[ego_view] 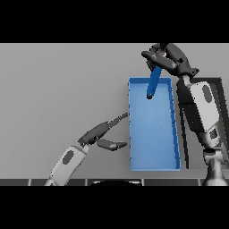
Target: Pick up the blue pipe and place it into the blue bin.
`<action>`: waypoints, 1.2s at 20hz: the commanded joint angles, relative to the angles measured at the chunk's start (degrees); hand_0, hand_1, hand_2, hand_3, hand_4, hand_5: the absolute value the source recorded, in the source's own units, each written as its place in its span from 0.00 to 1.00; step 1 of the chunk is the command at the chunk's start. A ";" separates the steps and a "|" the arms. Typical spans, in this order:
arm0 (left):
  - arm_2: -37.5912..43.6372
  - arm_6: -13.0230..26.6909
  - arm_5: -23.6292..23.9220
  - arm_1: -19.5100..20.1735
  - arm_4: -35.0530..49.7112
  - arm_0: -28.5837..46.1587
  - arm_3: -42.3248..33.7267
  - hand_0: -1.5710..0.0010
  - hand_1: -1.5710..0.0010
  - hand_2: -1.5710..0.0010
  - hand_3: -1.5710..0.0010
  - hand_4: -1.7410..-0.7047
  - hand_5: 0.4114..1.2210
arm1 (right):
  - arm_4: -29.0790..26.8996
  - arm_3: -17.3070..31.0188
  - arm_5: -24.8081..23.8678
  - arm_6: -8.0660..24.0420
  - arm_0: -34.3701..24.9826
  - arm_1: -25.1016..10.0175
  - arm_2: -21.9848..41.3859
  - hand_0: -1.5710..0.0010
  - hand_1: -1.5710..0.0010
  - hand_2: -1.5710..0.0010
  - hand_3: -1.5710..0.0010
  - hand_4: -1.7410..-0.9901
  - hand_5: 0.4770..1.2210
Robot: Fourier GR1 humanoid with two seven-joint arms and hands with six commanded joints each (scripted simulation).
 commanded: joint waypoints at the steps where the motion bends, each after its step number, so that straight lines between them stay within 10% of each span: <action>1: -0.38 -0.06 0.03 0.25 -0.47 0.55 -0.15 1.00 1.00 1.00 1.00 0.83 0.09 | 0.45 -0.02 -0.57 0.45 2.54 -0.62 0.48 0.00 0.00 0.00 0.00 0.32 1.00; 8: -1.07 -0.84 0.70 -0.38 -1.64 0.96 0.42 1.00 1.00 1.00 1.00 0.83 0.08 | 3.79 -1.14 -9.38 7.89 12.61 -1.72 5.07 0.00 0.00 0.00 0.00 0.32 1.00; 11: -0.98 -0.65 0.44 -0.28 -1.50 0.70 0.58 1.00 1.00 1.00 1.00 0.83 0.08 | 4.92 -2.02 -10.22 13.56 15.74 -3.10 6.87 0.00 0.00 0.00 0.48 0.17 1.00; 13: -0.85 -0.50 0.46 -0.67 -1.40 0.17 1.10 1.00 1.00 1.00 1.00 0.83 0.09 | 6.45 -1.07 -9.88 14.85 16.77 -3.35 9.05 0.00 0.00 0.00 0.61 0.11 1.00; 15: -0.80 -0.39 0.23 -0.40 -1.20 0.21 0.86 1.00 1.00 1.00 1.00 0.83 0.09 | 3.99 0.89 -11.97 14.85 17.32 -5.81 13.77 0.00 0.04 0.07 0.39 0.22 0.96; 19: -0.77 -0.26 0.51 -0.66 -1.31 0.05 0.67 1.00 1.00 1.00 1.00 0.83 0.11 | -10.29 6.10 -15.66 14.86 13.71 -9.80 26.31 0.59 0.61 0.62 0.75 0.54 0.88; 24: -0.69 -0.80 0.50 -0.31 -1.40 0.41 0.81 1.00 1.00 1.00 1.00 0.83 0.10 | -6.82 4.98 -9.40 13.90 10.47 -12.03 34.10 0.87 0.87 0.88 0.92 0.75 0.68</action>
